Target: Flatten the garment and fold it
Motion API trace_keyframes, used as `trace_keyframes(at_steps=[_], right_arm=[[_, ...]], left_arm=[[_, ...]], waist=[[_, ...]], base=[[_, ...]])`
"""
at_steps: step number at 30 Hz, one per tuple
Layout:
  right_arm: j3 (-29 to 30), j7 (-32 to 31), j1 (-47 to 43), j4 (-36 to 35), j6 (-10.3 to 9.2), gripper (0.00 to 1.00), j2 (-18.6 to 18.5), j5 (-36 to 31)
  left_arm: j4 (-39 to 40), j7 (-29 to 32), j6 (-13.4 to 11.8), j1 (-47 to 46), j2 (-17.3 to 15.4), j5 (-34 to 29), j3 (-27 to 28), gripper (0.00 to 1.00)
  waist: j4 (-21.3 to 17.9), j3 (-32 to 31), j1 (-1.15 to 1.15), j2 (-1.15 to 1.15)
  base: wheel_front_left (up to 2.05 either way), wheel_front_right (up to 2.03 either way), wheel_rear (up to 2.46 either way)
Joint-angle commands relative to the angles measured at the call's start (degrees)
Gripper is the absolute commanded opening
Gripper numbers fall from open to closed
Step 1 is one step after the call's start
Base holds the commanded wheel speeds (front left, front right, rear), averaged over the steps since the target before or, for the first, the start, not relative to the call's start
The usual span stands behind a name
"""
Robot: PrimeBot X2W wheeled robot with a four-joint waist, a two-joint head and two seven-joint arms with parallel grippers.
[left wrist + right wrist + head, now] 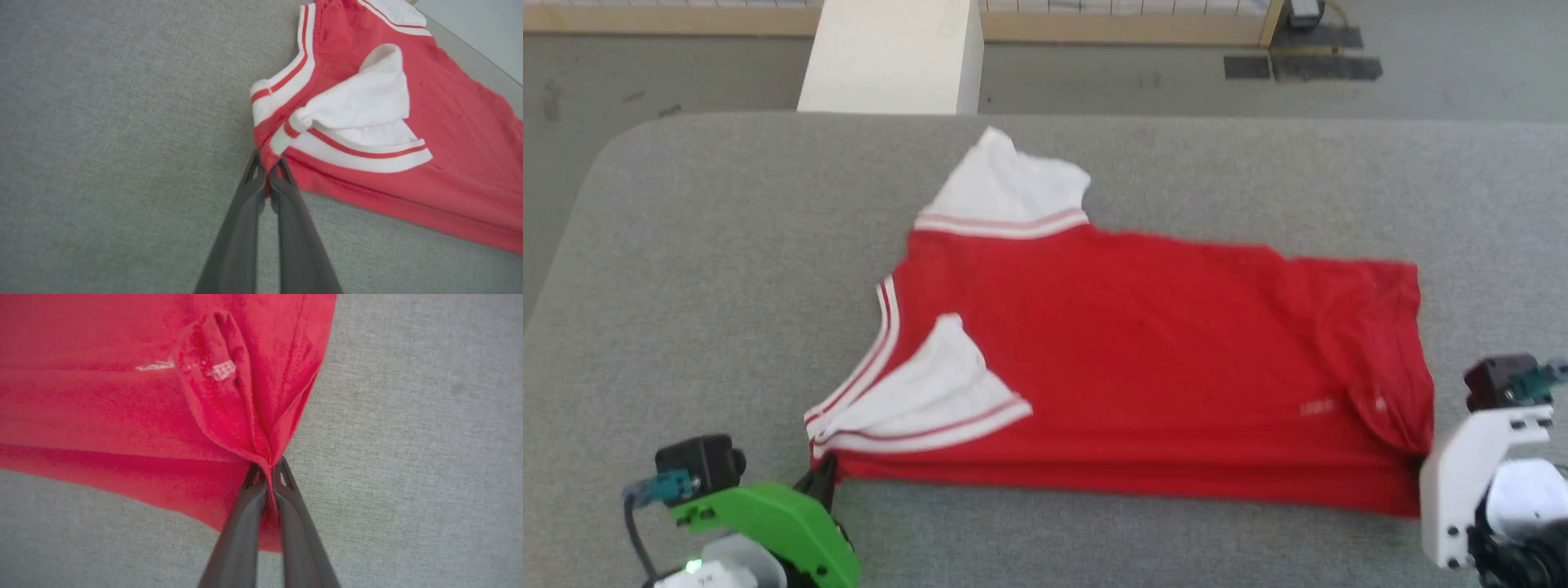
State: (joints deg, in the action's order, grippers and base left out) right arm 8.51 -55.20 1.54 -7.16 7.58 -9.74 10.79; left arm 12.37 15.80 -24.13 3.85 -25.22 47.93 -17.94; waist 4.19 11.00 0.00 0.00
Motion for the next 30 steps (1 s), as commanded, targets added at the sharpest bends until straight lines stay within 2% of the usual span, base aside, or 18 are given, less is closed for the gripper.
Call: trace_keyframes(at_steps=[1,9,10,11,12,13,18,22,27,30], right_arm=[[0.78,-1.12,-1.68,-0.72,-0.09,0.00,-0.50,0.55],[3.18,-5.29,-7.25,-2.74,-0.09,0.00,-0.30,1.17],[3.31,-5.05,-7.50,-2.52,-0.09,0.00,-0.12,1.00],[3.48,-4.79,-7.62,-2.26,-0.09,0.14,0.18,0.89],[3.44,-4.76,-7.76,-1.96,-0.09,0.69,0.49,0.83],[3.43,-4.48,-7.65,-1.97,-0.09,1.00,0.79,0.91],[4.09,-2.36,-5.65,-3.30,-0.09,1.00,1.74,1.56],[7.04,2.62,-1.54,-4.81,-0.09,1.00,2.21,0.61],[9.81,10.14,4.46,-3.92,-0.09,1.00,2.95,-1.33],[10.20,12.83,7.49,-2.79,-0.09,1.00,3.15,-1.97]], left_arm=[[0.97,0.02,-0.82,1.82,-0.55,0.18,0.61,0.00],[4.05,2.26,-3.14,8.53,0.02,2.53,-0.04,0.00],[3.78,2.68,-3.05,8.87,0.16,2.90,-0.35,0.22],[3.57,2.96,-2.84,8.97,0.37,3.29,-0.57,0.48],[3.27,3.03,-2.64,8.87,0.47,3.41,-0.72,1.00],[3.05,2.86,-2.48,8.61,0.47,3.29,-0.75,1.00],[3.11,2.45,-0.70,5.38,-0.33,2.46,-0.77,1.00],[3.48,0.80,1.25,-0.63,-2.10,-0.63,-0.44,1.00],[-0.36,-2.55,5.75,-11.54,-2.79,-5.38,-1.86,1.00],[-4.82,-5.96,9.32,-18.17,-1.67,-7.24,-2.80,1.00]], waist=[[0.14,-2.12,0.00,0.00],[0.37,-2.96,0.00,0.00],[0.37,-2.99,0.00,0.00],[0.37,-3.06,0.00,0.00],[0.35,-3.16,0.00,0.00],[0.29,-3.25,0.00,0.00],[-0.38,-3.84,0.00,0.00],[-1.25,-3.70,0.00,0.00],[-2.09,-1.92,0.00,0.00],[-2.69,0.03,0.00,0.00]], base=[[0.00,0.00,0.00],[0.00,0.00,0.00],[0.00,0.00,0.00],[0.00,0.00,0.00],[0.00,0.00,0.00],[0.00,0.00,0.00],[0.00,0.00,0.00],[0.00,0.00,0.00],[0.00,0.00,0.00],[0.00,0.00,0.00]])
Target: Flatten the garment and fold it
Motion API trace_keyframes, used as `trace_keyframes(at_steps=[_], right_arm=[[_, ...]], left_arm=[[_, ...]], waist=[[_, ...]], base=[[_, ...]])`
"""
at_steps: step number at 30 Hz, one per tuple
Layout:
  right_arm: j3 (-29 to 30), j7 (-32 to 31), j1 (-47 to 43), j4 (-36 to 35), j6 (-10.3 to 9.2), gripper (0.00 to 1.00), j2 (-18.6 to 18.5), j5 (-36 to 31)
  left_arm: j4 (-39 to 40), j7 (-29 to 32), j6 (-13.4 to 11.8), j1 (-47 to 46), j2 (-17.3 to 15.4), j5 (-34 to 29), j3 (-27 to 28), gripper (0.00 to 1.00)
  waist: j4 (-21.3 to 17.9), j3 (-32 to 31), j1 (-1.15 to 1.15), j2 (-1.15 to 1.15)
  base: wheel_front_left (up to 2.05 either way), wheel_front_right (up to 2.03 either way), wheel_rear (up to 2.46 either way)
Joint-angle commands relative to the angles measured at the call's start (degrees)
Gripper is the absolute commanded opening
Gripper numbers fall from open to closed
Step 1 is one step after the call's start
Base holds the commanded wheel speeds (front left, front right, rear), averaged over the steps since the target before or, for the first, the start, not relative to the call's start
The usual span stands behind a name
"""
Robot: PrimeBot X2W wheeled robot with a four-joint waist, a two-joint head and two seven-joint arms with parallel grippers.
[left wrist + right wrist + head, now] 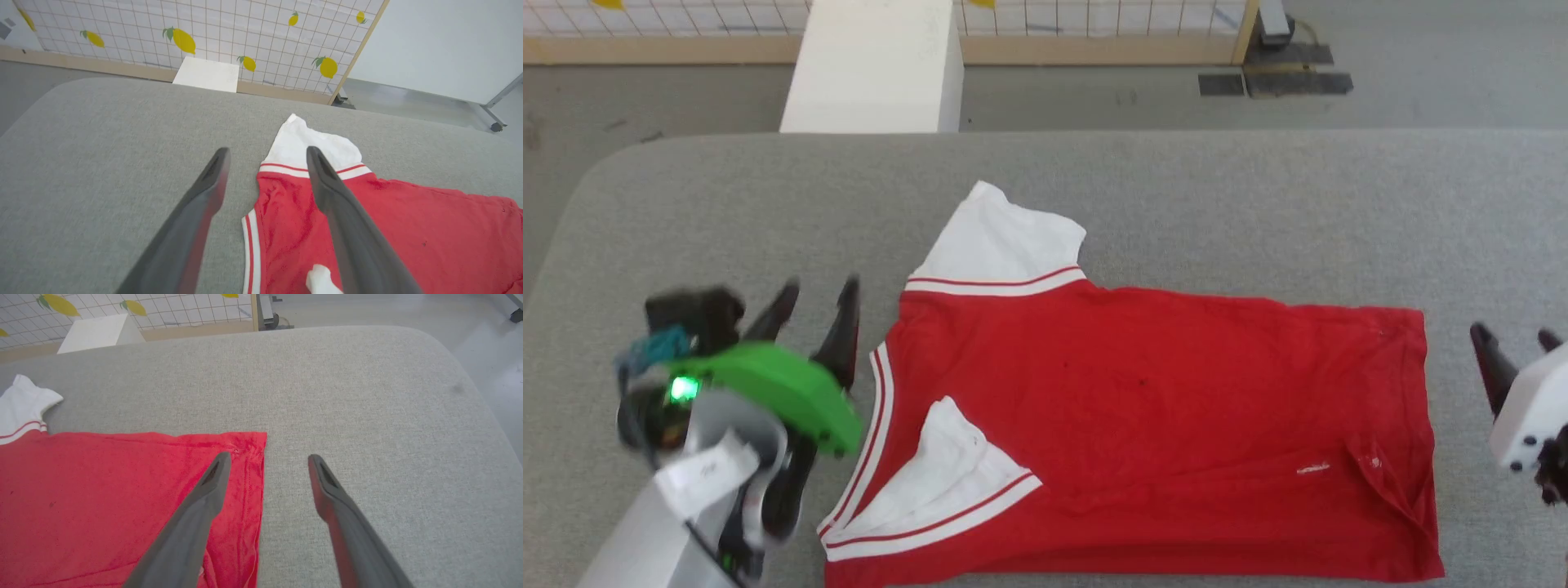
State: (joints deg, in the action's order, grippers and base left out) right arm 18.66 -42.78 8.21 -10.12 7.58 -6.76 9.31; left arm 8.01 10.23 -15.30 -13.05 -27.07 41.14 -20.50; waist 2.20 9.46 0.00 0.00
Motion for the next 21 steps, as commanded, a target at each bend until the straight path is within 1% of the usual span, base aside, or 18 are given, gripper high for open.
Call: trace_keyframes(at_steps=[1,7,10,13,15,18,21], right_arm=[[0.07,0.94,1.79,0.50,-0.09,1.00,0.08,-0.76],[-0.76,2.51,7.13,1.86,-0.09,1.00,-0.69,-0.80],[-1.35,2.70,9.10,1.59,-0.09,1.00,-1.39,-0.10],[-2.39,2.81,10.52,1.13,-0.09,1.00,-1.87,0.28],[-2.89,2.91,11.20,0.90,-0.09,1.00,-1.91,0.57],[-4.15,2.87,12.03,0.69,-0.09,1.00,-1.92,0.98],[-5.21,2.74,12.32,0.30,-0.09,1.00,-1.62,1.27]], left_arm=[[-2.45,-1.63,1.96,-3.87,0.59,-1.28,-0.82,1.00],[-14.69,-6.34,8.98,-17.19,4.11,-3.19,-3.33,1.00],[-20.52,-6.51,11.47,-23.38,6.08,-3.36,-4.49,1.00],[-27.56,-4.49,13.64,-29.75,7.79,-3.00,-5.59,1.00],[-31.66,-1.72,14.41,-33.06,8.63,-2.27,-6.11,1.00],[-37.21,2.93,14.72,-38.43,9.09,-2.47,-7.23,1.00],[-42.01,9.26,14.15,-42.41,9.19,-2.72,-8.65,1.00]], waist=[[-0.89,2.59,0.00,0.00],[-2.20,8.24,0.00,0.00],[-2.42,11.28,0.00,0.00],[-2.97,13.82,0.00,0.00],[-3.46,14.97,0.00,0.00],[-4.68,16.81,0.00,0.00],[-5.96,18.28,0.00,0.00]], base=[[0.00,0.00,0.00],[0.00,0.00,0.00],[0.00,0.00,0.00],[0.00,0.00,0.00],[0.00,0.00,0.00],[0.00,0.00,0.00],[0.00,0.00,0.00]])
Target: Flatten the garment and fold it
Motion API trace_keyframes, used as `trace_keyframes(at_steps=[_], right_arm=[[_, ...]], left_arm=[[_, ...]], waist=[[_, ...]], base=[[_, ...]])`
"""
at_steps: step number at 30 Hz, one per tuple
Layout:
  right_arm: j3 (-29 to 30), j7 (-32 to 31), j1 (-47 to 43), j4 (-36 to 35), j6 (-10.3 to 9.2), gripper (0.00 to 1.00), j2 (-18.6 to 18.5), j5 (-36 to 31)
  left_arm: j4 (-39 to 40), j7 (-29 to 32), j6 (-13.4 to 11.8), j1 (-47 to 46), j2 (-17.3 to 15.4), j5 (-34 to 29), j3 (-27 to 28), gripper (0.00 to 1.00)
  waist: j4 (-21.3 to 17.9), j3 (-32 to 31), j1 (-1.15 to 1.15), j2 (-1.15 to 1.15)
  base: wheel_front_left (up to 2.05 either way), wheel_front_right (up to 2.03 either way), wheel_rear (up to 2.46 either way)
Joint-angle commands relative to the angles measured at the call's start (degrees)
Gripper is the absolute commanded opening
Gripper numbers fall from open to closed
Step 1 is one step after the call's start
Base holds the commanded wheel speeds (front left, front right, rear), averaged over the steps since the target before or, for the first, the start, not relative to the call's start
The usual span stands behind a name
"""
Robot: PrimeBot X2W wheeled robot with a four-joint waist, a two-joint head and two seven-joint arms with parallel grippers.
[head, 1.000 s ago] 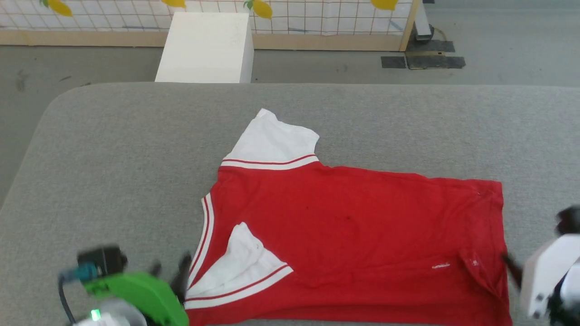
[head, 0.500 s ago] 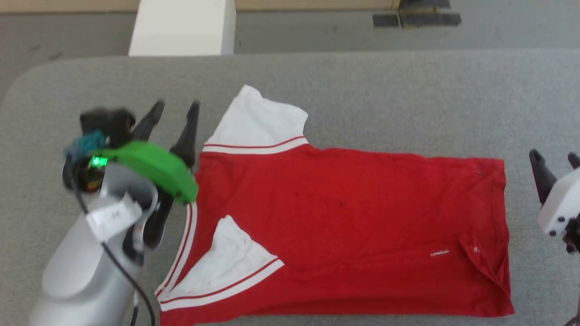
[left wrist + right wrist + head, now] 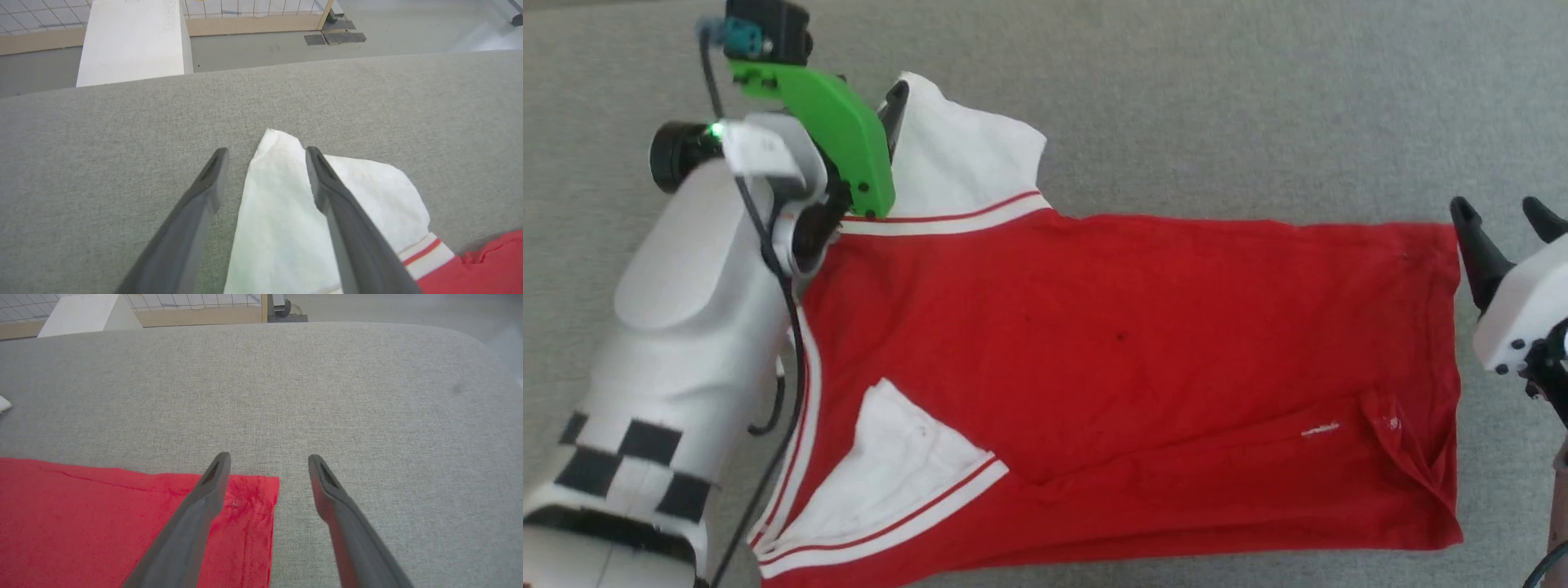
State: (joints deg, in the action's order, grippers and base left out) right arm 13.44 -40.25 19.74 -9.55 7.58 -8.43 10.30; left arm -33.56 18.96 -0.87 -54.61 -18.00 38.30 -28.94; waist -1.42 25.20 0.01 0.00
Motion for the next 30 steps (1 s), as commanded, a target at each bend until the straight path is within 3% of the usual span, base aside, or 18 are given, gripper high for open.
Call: trace_keyframes(at_steps=[1,8,9,10,11,14,22,30], right_arm=[[-0.21,0.18,0.83,-0.38,-0.09,1.00,0.21,0.37],[0.05,0.72,0.27,-0.61,-0.09,1.00,0.37,-0.04],[0.06,0.72,0.14,-0.68,-0.09,1.00,0.47,-0.06],[0.09,0.72,0.07,-0.75,-0.09,1.00,0.58,-0.07],[0.08,0.73,0.00,-0.82,-0.09,1.00,0.70,-0.07],[-0.16,0.30,-0.29,-0.80,-0.09,1.00,0.52,0.02],[-3.07,-6.18,-1.01,0.24,-0.09,1.00,-2.45,-0.75],[-6.93,-15.03,3.49,6.06,-0.09,1.00,-5.62,-3.15]], left_arm=[[-2.23,3.92,-0.56,-1.78,0.17,0.32,-0.84,1.00],[-8.46,19.25,-4.55,-4.18,-0.47,-1.49,-5.19,1.00],[-8.69,20.51,-4.50,-3.77,-0.38,-1.12,-5.39,0.80],[-8.64,20.96,-4.46,-3.35,-0.19,-0.52,-5.17,0.33],[-8.42,20.98,-4.42,-2.81,-0.09,-0.04,-4.97,0.00],[-7.20,19.41,-4.13,-1.51,0.07,1.75,-3.46,0.00],[3.21,5.29,-1.64,3.08,-1.16,6.03,3.44,0.00],[19.35,-1.98,-3.16,11.09,-3.76,5.68,5.97,0.00]], waist=[[-2.84,2.97,-0.01,0.00],[-4.05,4.16,-0.01,0.00],[-4.08,4.20,-0.01,0.00],[-4.08,4.21,-0.01,0.00],[-4.03,4.15,-0.01,0.00],[-3.45,3.69,-0.01,0.00],[-1.39,1.12,-0.01,0.00],[0.60,1.10,-0.01,0.00]], base=[[0.00,0.00,0.00],[0.00,0.00,0.00],[0.00,0.00,0.00],[0.00,0.00,0.00],[0.00,0.00,0.00],[0.00,0.00,0.00],[0.00,0.00,0.00],[0.00,0.00,0.00]])
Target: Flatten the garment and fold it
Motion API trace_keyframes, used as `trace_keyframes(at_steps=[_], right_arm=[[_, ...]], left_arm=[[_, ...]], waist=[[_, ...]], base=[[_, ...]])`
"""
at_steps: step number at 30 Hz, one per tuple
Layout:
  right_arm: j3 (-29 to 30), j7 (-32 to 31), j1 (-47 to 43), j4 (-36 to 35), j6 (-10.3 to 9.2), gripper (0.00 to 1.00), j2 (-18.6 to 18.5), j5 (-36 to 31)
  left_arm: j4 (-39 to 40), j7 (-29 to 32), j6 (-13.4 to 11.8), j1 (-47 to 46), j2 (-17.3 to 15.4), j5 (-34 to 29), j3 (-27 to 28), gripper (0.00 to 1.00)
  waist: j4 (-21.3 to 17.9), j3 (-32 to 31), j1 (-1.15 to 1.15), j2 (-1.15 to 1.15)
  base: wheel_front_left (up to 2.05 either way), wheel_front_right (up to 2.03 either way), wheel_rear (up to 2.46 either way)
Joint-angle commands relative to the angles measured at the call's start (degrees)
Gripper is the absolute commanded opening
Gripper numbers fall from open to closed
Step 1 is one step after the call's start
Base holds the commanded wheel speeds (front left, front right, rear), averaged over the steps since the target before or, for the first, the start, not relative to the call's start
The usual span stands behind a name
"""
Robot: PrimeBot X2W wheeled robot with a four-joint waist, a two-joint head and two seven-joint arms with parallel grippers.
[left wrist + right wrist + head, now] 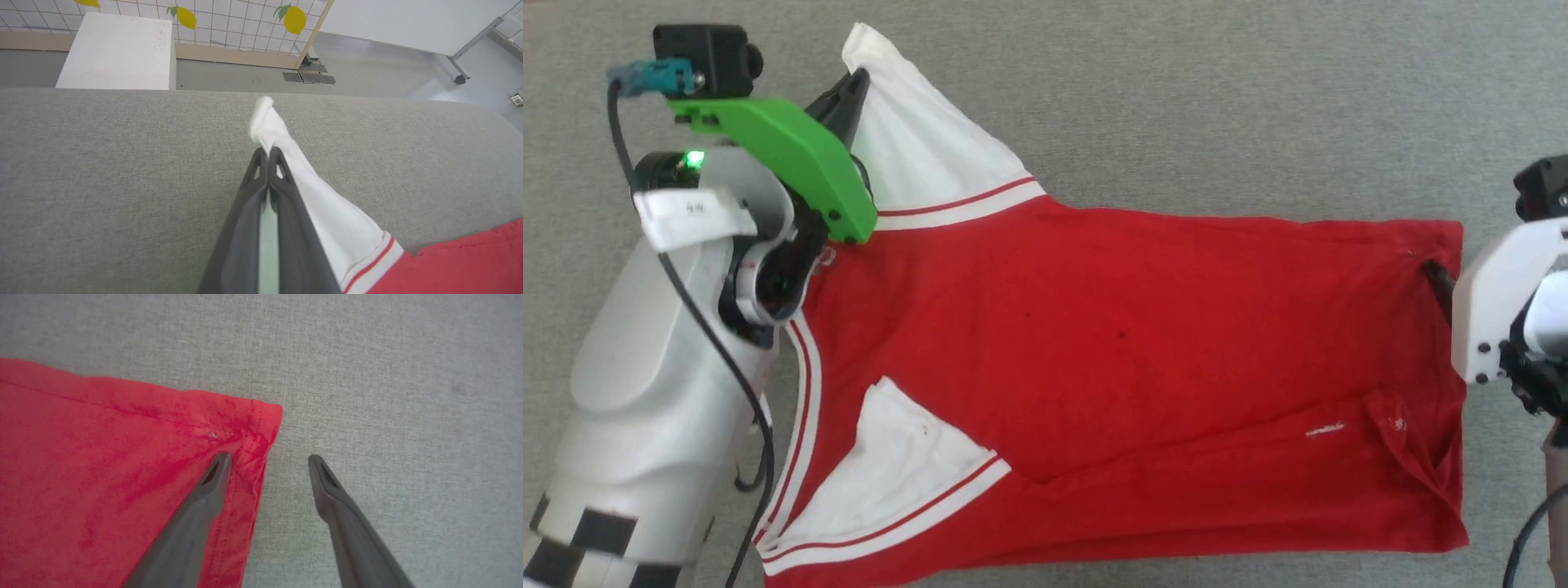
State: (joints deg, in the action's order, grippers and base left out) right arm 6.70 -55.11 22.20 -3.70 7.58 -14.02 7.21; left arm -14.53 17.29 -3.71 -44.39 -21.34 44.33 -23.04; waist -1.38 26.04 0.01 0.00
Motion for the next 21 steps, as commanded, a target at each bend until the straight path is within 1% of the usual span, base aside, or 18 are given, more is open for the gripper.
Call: trace_keyframes(at_steps=[1,5,6,7,8,11,15,19,21], right_arm=[[-0.85,-0.88,1.66,1.30,-0.09,1.00,-0.19,-0.09],[-2.48,-3.12,2.92,4.53,-0.09,1.00,-1.05,-0.41],[-2.59,-3.43,3.12,4.87,-0.09,0.44,-1.02,-0.27],[-2.56,-3.51,3.41,5.11,-0.09,0.11,-0.95,-0.16],[-2.61,-3.53,3.64,5.22,-0.09,0.00,-1.01,-0.08],[-2.40,-2.49,4.09,4.94,-0.09,0.00,-1.40,0.70],[-0.90,0.12,3.52,3.67,-0.09,0.00,-1.67,2.08],[0.42,2.02,0.49,1.45,-0.09,0.00,-1.72,3.63],[1.46,2.60,-1.87,0.44,-0.09,0.00,-1.06,4.48]], left_arm=[[2.20,-0.51,-0.71,1.86,-0.61,-0.33,0.18,0.00],[6.94,0.08,-1.73,4.47,-1.10,-0.23,-0.14,0.00],[7.62,0.17,-1.89,4.82,-1.17,-0.25,-0.23,0.00],[8.36,0.25,-1.95,5.23,-1.18,-0.11,-0.31,0.00],[8.92,0.32,-2.00,5.57,-1.19,0.02,-0.35,0.00],[9.92,-0.11,-1.83,6.43,-1.12,0.58,-0.16,0.00],[11.89,-1.64,-1.47,8.35,-1.10,2.20,1.19,0.00],[15.69,-2.86,-1.57,12.36,-1.96,4.12,3.05,0.00],[18.28,-3.43,-2.06,15.62,-2.72,4.75,3.85,0.00]], waist=[[0.88,0.40,-0.01,0.00],[2.03,0.84,-0.01,0.00],[2.18,0.84,-0.01,0.00],[2.33,0.79,-0.01,0.00],[2.46,0.68,-0.01,0.00],[2.67,-0.30,-0.01,0.00],[2.74,-3.17,-0.01,0.00],[2.81,-6.45,-0.01,0.00],[2.85,-8.05,-0.01,0.00]], base=[[0.00,0.00,0.00],[0.00,0.00,0.00],[0.00,0.00,0.00],[0.00,0.00,0.00],[0.00,0.00,0.00],[0.00,0.00,0.00],[0.00,0.00,0.00],[0.00,0.00,0.00],[0.00,0.00,0.00]])
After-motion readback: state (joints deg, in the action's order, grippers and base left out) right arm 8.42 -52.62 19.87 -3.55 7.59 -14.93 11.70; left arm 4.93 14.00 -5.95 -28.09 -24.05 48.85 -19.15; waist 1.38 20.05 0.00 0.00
